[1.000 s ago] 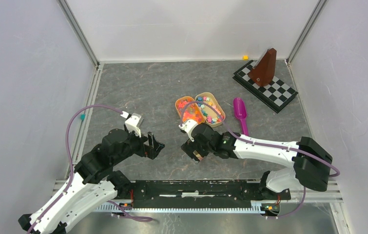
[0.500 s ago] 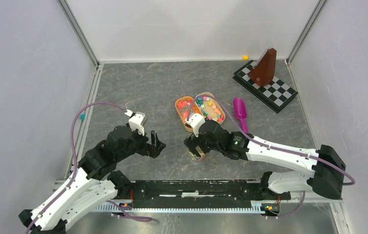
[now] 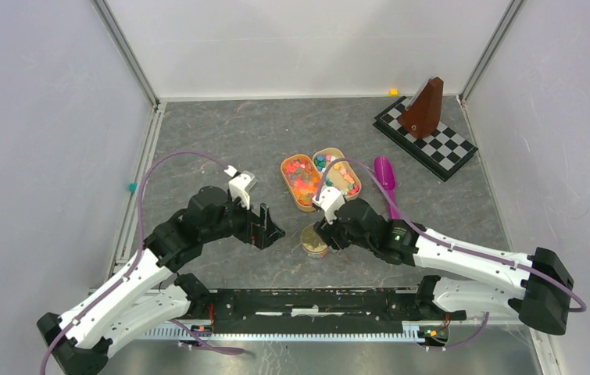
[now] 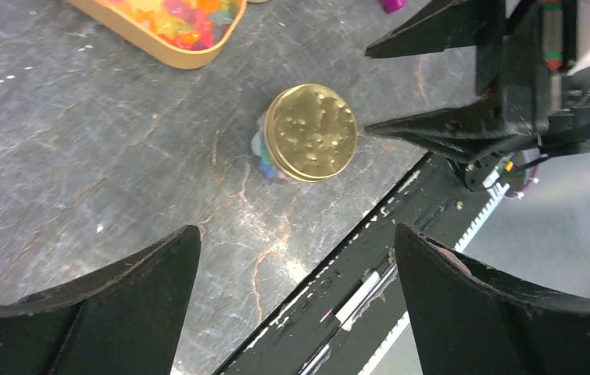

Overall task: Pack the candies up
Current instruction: Close the bottle lid on the packing bottle.

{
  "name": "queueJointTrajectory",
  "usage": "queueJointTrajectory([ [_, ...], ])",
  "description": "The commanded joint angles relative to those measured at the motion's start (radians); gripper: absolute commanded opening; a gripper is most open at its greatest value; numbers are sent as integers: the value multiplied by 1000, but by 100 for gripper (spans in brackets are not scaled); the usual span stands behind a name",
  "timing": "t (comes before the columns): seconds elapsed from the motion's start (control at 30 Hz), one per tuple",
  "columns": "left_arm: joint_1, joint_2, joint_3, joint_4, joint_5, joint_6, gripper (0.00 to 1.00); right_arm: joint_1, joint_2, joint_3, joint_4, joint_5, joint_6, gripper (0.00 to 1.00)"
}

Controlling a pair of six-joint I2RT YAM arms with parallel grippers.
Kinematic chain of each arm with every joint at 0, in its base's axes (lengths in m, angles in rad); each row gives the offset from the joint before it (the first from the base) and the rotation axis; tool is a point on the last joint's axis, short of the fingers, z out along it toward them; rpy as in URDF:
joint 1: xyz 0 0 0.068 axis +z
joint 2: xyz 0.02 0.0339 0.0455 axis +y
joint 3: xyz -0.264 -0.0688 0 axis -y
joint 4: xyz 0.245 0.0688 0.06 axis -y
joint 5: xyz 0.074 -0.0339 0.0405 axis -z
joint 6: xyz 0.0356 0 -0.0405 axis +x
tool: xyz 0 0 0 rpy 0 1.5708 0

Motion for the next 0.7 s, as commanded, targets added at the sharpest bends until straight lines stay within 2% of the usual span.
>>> queueJointTrajectory([
  [0.0,2,54,-19,157,109,-31,98,-40,-41,-40,64,-66,-16,57],
  [0.07,1,102,-20,186,137,-40,91,-53,-51,-55,83,-88,-13,43],
  [0.13,-1,151,-19,224,167,-52,79,-65,-54,-63,100,-106,-10,30],
  [0.2,-5,195,-16,260,184,-71,60,-73,-47,-65,113,-129,-9,18],
  [0.27,-13,235,-9,282,192,-85,37,-80,-34,-64,124,-147,-6,4],
  [0.3,-18,255,-8,293,194,-92,25,-84,-28,-65,129,-158,-3,0],
  [0.33,-22,269,-10,310,195,-101,16,-87,-21,-65,135,-164,1,0],
  [0.4,-32,300,-14,346,204,-117,5,-92,-11,-72,150,-172,13,0],
  [0.43,-38,315,-14,364,209,-122,3,-96,-7,-76,159,-172,18,0],
  [0.67,-93,439,2,410,210,-142,2,-113,17,-117,213,-188,54,0],
])
